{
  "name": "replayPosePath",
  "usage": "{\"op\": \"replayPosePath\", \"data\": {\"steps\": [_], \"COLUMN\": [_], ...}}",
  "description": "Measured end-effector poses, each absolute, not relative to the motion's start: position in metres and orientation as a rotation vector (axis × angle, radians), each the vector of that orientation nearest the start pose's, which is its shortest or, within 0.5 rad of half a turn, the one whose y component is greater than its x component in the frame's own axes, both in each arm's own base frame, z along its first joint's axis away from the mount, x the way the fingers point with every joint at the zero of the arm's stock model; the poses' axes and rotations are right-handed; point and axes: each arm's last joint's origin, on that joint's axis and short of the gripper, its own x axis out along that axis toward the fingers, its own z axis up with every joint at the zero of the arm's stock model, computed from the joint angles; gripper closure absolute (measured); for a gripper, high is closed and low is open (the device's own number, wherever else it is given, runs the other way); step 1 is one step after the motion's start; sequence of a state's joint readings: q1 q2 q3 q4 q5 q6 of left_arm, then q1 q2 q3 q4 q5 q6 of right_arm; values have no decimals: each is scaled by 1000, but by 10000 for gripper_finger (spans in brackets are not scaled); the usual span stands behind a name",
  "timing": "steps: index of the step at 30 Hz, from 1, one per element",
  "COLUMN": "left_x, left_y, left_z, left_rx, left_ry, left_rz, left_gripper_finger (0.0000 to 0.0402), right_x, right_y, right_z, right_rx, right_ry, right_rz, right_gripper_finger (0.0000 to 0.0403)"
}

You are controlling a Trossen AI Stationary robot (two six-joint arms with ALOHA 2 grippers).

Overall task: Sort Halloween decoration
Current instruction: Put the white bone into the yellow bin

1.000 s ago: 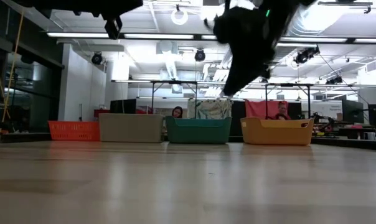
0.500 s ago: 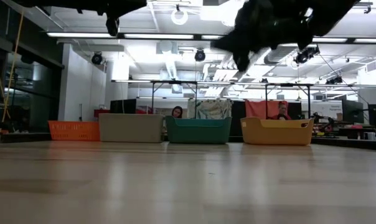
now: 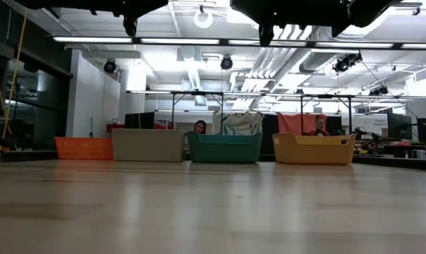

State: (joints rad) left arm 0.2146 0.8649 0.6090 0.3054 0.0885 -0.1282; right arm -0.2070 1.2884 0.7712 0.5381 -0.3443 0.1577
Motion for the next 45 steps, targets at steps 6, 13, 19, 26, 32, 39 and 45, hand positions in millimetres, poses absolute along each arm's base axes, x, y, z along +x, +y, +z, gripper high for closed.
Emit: {"op": "replayPosePath", "data": {"steps": [6, 13, 19, 26, 32, 39, 45], "left_x": [193, 193, 193, 193, 193, 193, 193], "left_y": [39, 39, 39, 39, 40, 40, 40], "left_z": [305, 305, 305, 303, 303, 303, 303], "left_rx": [-121, -128, -129, -133, -133, -147, -160], "left_ry": [-57, -56, -55, -37, -36, -38, -40], "left_rz": [116, 117, 116, 118, 128, 140, 142], "left_gripper_finger": [401, 398, 398, 398, 398, 398, 398], "right_x": [280, 280, 274, 238, 197, 178, 198], "right_y": [-49, -50, -80, -147, -177, -211, -248], "right_z": [290, 290, 283, 256, 221, 197, 208], "right_rx": [171, 170, 230, 523, 735, 944, 842], "right_ry": [-6, -6, 29, 159, 421, 620, 960], "right_rz": [138, 133, -174, -813, -1121, -1116, -1107], "right_gripper_finger": [403, 403, 403, 403, 403, 403, 403]}}
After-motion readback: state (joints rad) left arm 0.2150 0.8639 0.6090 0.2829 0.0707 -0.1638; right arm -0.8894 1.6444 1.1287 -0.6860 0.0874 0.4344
